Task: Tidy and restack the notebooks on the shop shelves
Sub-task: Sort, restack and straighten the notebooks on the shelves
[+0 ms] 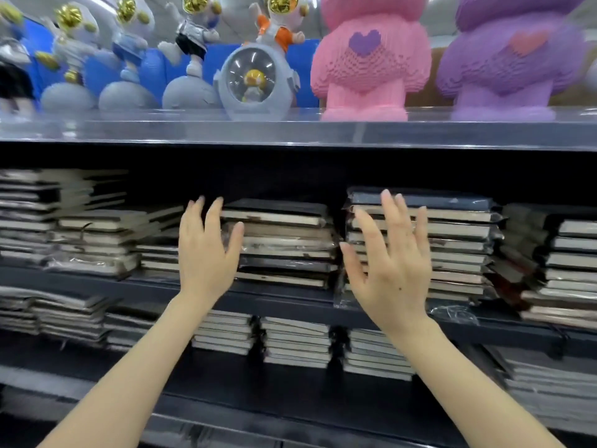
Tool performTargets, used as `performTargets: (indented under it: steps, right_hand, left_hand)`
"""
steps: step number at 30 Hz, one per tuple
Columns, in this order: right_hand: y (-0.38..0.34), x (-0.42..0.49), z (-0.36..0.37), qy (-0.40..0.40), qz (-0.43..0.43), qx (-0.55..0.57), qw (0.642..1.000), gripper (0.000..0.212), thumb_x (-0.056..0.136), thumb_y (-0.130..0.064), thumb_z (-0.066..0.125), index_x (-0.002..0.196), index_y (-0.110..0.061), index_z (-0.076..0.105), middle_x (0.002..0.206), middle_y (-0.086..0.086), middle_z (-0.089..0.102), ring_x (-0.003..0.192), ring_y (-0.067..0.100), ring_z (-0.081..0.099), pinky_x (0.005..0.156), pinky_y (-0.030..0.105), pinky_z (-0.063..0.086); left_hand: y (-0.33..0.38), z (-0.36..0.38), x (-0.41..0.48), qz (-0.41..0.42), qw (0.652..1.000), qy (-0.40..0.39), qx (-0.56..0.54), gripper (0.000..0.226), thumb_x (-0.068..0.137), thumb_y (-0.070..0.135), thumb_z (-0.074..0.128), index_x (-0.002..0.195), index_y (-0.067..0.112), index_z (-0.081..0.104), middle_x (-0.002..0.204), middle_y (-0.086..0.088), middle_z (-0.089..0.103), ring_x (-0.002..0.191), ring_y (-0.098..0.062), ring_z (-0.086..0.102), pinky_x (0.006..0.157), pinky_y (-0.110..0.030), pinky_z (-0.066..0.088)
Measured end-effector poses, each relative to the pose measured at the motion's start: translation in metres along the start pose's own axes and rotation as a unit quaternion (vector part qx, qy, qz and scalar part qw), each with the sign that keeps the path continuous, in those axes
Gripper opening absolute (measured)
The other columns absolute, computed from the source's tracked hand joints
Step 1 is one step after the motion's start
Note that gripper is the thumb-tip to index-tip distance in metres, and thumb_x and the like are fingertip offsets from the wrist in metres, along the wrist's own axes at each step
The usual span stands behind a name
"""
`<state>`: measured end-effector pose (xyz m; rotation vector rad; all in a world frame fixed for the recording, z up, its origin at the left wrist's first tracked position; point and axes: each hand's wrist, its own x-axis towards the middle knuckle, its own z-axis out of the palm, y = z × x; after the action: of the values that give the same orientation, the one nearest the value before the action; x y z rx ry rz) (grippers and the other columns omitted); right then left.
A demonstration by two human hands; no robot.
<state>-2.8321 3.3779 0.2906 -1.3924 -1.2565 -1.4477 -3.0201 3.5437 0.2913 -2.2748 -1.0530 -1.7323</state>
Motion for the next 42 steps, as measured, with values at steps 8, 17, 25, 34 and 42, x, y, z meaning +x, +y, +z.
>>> performTargets:
  steps: [8, 17, 25, 34, 42]
  right_hand:
    - [-0.068, 0.040, 0.069, -0.207, -0.015, -0.042, 0.977, 0.043, 0.093, -0.037, 0.039, 0.116, -0.012, 0.066, 0.126, 0.019, 0.060, 0.120, 0.039, 0.055, 0.101, 0.055, 0.041]
    - [-0.055, 0.042, 0.076, -0.319, 0.079, -0.086, 0.941, 0.059, 0.088, -0.054, 0.030, 0.123, -0.017, 0.062, 0.114, 0.007, 0.067, 0.106, 0.037, 0.060, 0.071, 0.043, 0.054]
    - [-0.061, 0.039, 0.076, -0.306, 0.051, -0.132, 0.941, 0.051, 0.089, -0.047, 0.039, 0.115, -0.013, 0.065, 0.103, 0.009, 0.069, 0.093, 0.036, 0.063, 0.058, 0.039, 0.055]
    - [-0.100, 0.044, 0.075, -0.163, 0.034, -0.095, 0.981, 0.037, 0.094, -0.036, 0.049, 0.117, -0.010, 0.063, 0.121, 0.016, 0.063, 0.117, 0.037, 0.055, 0.104, 0.055, 0.036]
    - [-0.204, 0.035, 0.118, -0.213, -0.072, 0.106, 0.969, 0.033, 0.091, -0.029, 0.055, 0.114, -0.008, 0.066, 0.122, 0.012, 0.064, 0.117, 0.031, 0.059, 0.099, 0.043, 0.047]
  left_hand:
    - [-0.054, 0.018, 0.043, -0.135, 0.904, -0.206, -0.349, 0.074, 0.090, 0.063, 0.036, 0.147, 0.017, 0.030, 0.137, 0.007, 0.040, 0.131, -0.019, 0.042, 0.105, -0.046, 0.041]
    - [-0.047, 0.025, 0.032, -0.027, 0.916, -0.198, -0.347, 0.050, 0.099, 0.030, 0.041, 0.145, 0.012, 0.032, 0.143, -0.003, 0.045, 0.131, -0.012, 0.040, 0.101, -0.014, 0.028]
    - [-0.049, 0.031, 0.024, -0.038, 0.901, -0.210, -0.379, 0.060, 0.094, 0.025, 0.054, 0.145, 0.011, 0.026, 0.139, -0.001, 0.046, 0.123, -0.009, 0.045, 0.090, -0.003, 0.031]
    - [-0.092, -0.022, 0.026, 0.011, 0.947, -0.184, -0.261, 0.050, 0.098, 0.036, 0.045, 0.144, 0.020, 0.036, 0.143, 0.008, 0.043, 0.135, -0.007, 0.034, 0.106, -0.022, 0.030]
    - [-0.224, -0.065, 0.023, 0.130, 0.989, -0.065, 0.036, 0.048, 0.090, 0.040, 0.048, 0.119, 0.003, 0.060, 0.122, -0.014, 0.060, 0.120, -0.032, 0.052, 0.103, -0.045, 0.038]
